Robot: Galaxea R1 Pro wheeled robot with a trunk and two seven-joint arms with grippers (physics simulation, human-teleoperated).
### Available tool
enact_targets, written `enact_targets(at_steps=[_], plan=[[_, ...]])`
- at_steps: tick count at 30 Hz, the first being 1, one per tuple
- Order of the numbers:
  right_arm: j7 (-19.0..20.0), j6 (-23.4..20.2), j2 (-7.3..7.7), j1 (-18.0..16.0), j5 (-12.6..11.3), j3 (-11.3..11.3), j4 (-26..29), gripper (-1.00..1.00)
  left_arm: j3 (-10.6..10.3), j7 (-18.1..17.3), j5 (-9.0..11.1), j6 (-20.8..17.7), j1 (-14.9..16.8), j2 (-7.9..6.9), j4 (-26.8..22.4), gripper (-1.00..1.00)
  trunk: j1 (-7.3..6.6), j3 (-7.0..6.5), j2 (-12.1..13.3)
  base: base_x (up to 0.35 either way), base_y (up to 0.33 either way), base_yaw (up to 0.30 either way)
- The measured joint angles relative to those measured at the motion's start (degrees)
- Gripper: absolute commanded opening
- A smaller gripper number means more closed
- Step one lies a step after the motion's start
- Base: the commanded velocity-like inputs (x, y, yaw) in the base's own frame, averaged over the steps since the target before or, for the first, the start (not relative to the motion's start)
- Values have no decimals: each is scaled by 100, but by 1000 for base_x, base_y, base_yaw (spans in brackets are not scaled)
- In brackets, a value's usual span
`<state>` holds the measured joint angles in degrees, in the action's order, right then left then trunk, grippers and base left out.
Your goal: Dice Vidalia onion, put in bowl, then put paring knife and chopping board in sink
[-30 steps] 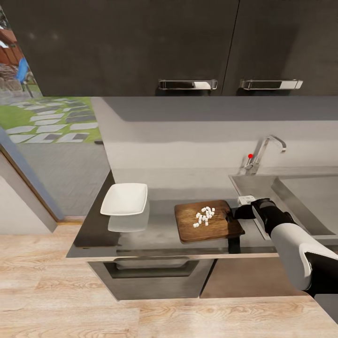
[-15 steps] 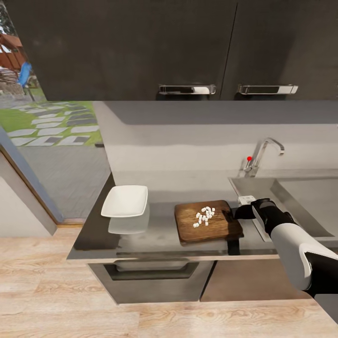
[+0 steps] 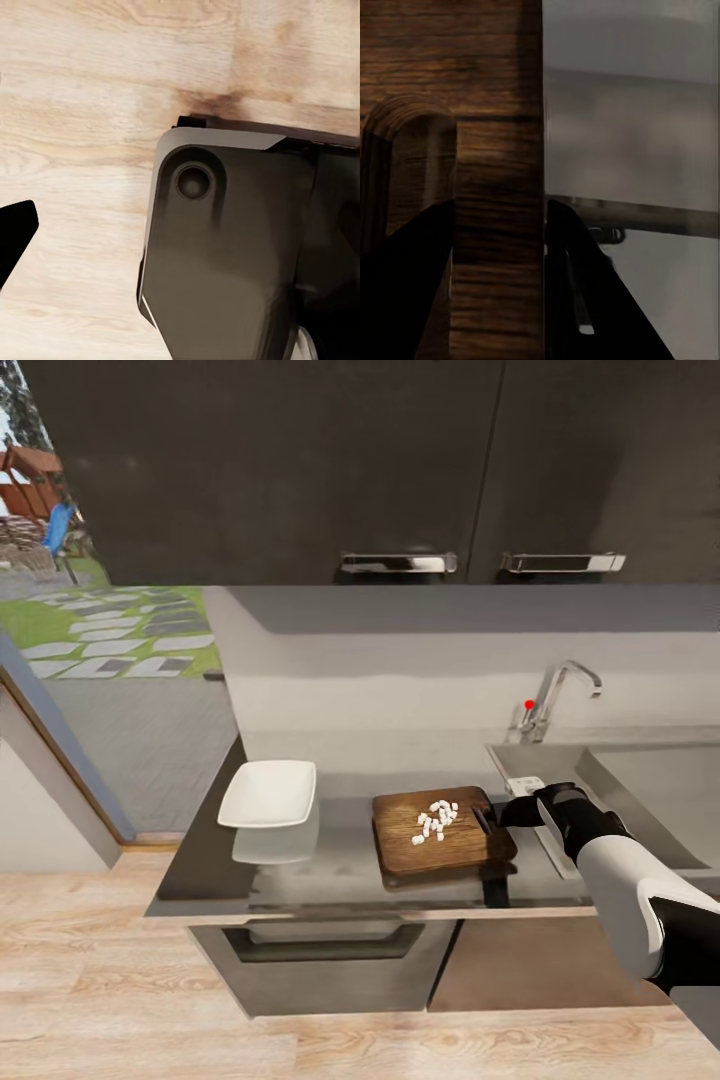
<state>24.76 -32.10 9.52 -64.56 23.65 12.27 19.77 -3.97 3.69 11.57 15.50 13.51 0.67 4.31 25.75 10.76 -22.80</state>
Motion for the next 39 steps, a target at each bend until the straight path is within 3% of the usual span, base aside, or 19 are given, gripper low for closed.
enact_targets(at_steps=[18, 32, 39], plan=[[-6, 2, 9, 1, 6, 6, 9, -100, -6, 1, 0, 2, 0, 0, 1, 100, 0, -162, 1, 0, 222, 0], [-32, 0, 26, 0, 0, 11, 9, -100, -6, -1, 0, 5, 0, 9, 0, 100, 0, -289, 0, 0, 27, 0], [-75, 0, 27, 1, -1, 10, 9, -100, -7, 0, 0, 2, 0, 9, 1, 100, -2, -352, 0, 89, 216, 0]])
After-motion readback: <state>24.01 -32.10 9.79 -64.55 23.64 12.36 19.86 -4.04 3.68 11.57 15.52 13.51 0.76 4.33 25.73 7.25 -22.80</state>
